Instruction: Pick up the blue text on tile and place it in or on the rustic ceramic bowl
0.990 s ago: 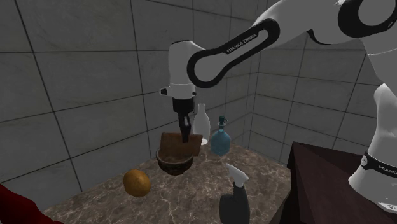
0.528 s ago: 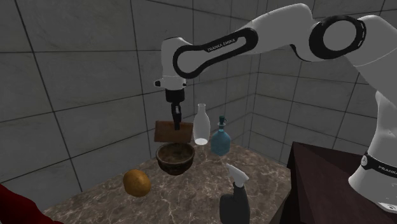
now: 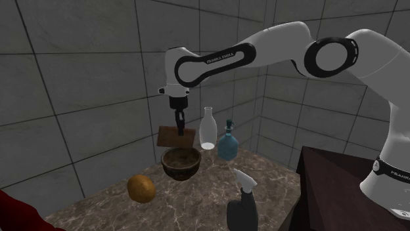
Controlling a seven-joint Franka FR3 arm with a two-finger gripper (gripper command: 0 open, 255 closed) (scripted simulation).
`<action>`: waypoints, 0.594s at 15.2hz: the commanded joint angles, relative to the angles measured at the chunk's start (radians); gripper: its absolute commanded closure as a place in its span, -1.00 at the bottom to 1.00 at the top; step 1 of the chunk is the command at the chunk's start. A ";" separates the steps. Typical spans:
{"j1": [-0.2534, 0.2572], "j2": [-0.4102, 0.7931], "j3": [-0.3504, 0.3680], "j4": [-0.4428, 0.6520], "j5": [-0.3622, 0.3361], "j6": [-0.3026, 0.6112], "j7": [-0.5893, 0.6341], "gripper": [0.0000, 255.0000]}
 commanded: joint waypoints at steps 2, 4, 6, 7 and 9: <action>0.000 0.012 -0.001 -0.020 -0.001 0.032 0.001 1.00; -0.001 0.022 -0.001 -0.029 -0.002 0.051 0.001 1.00; -0.001 0.032 -0.002 -0.037 -0.003 0.070 0.001 1.00; -0.001 0.038 -0.003 -0.040 -0.003 0.079 0.001 1.00; 0.000 0.051 -0.003 -0.044 -0.004 0.096 0.001 1.00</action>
